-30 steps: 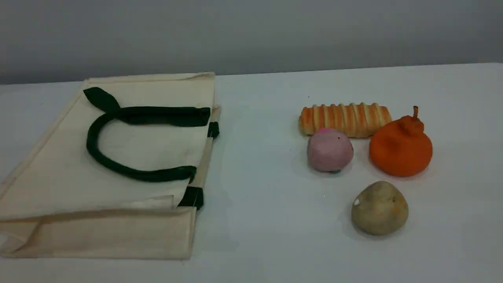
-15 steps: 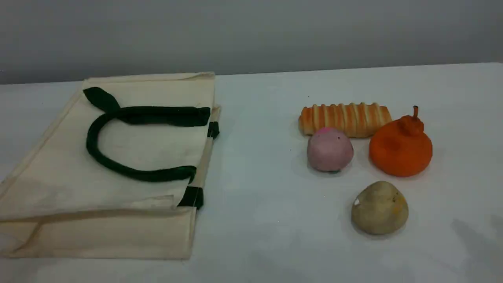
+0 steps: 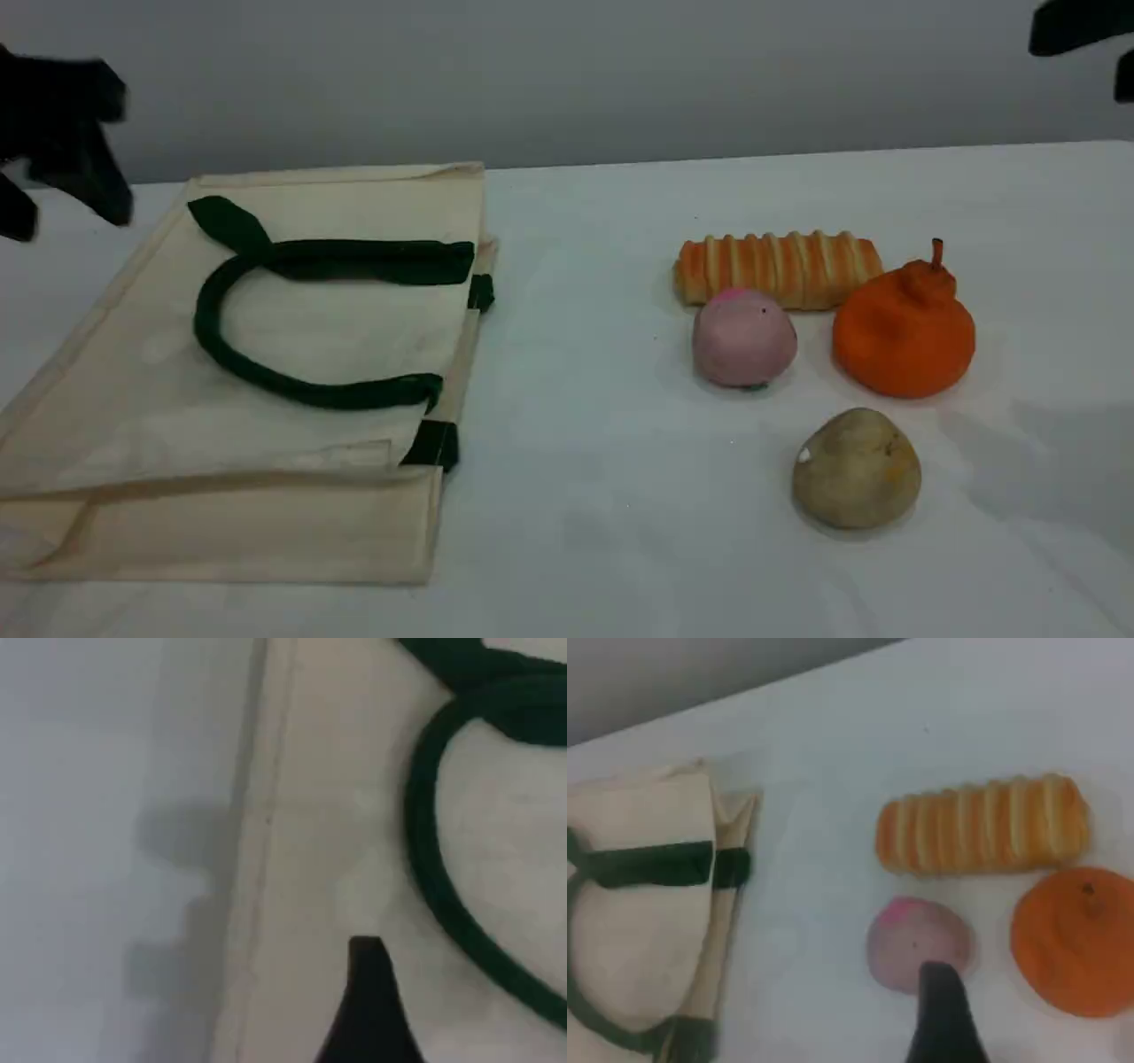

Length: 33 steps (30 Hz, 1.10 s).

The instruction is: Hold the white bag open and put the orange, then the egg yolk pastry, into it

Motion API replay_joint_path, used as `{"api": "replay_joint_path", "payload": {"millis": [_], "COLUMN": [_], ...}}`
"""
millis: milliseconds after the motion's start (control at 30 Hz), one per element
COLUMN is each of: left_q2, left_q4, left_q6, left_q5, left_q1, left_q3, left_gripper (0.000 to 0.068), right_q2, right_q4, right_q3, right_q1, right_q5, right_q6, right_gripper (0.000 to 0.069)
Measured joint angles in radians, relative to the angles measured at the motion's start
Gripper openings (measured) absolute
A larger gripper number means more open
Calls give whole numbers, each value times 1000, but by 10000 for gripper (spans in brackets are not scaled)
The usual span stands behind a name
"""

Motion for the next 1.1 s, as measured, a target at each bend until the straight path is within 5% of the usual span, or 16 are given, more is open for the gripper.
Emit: {"api": "replay_joint_path", "payload": {"millis": [733,1100], "left_q2": [400,491], "left_q4": [-32,-58], "left_q6": [4,4], "left_q5": [-7,-19], "left_q1": [-43,-43], "left_q3": [-261,-273], "left_gripper": [472,467], "right_q2": [191,190], "right_q4": [147,147], "right_q3": [-86,-85], "right_q1": [0,0], "right_q5": [8,6], "right_q6": [-189,-200], "right_gripper": [427,427]}}
